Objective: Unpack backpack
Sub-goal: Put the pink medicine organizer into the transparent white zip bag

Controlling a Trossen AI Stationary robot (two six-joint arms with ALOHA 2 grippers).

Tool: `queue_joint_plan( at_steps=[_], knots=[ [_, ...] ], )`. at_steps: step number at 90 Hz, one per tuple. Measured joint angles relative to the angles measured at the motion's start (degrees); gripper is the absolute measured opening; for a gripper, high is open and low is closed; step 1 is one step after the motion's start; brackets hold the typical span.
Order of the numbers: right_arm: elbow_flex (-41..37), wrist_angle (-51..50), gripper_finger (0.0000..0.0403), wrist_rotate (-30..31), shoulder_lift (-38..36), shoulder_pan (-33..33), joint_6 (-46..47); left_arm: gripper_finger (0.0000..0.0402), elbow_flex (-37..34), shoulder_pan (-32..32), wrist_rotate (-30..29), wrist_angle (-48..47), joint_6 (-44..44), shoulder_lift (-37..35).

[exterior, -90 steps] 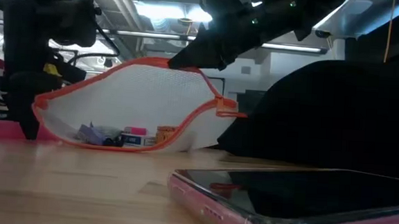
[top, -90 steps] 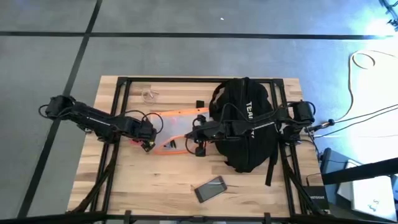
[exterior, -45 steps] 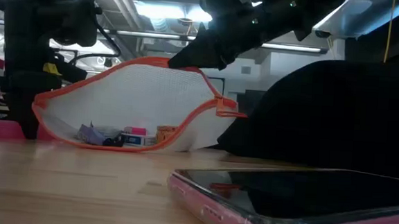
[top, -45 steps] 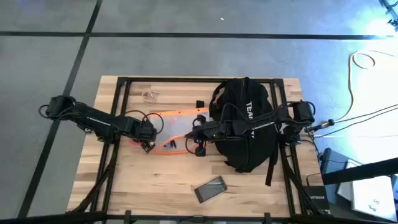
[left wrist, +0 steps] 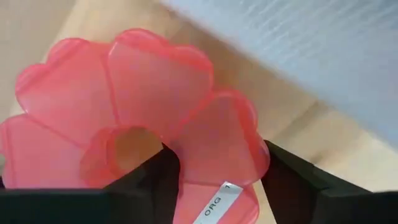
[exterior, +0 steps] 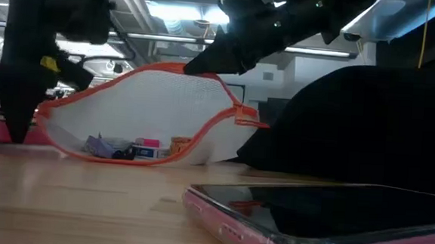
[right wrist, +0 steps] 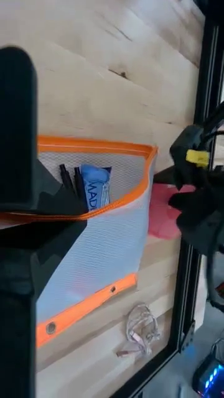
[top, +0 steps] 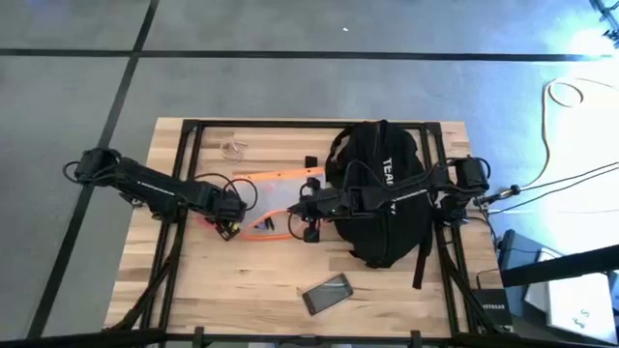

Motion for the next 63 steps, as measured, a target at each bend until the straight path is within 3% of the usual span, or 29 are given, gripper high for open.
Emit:
queue_joint_plan(
  at_steps=[37, 49, 63],
  knots=[
    [0.0, 0.09, 0.0022, 3.99, -0.09, -0.02, 1.17, 0.0177, 11.01, -5.69, -1.34, -11.38, -4.55, -0.08],
    [0.0, 0.06, 0.0062, 5.88, -0.11, -0.04, 2.81, 0.0177, 14.18, -10.04, -1.77, -11.03, -7.52, -0.13],
    [0.0, 0.09, 0.014, 6.43, -0.11, -0.02, 2.84, 0.0178, 17.23, -14.89, -5.98, -8.07, -9.29, -0.13]
  ],
)
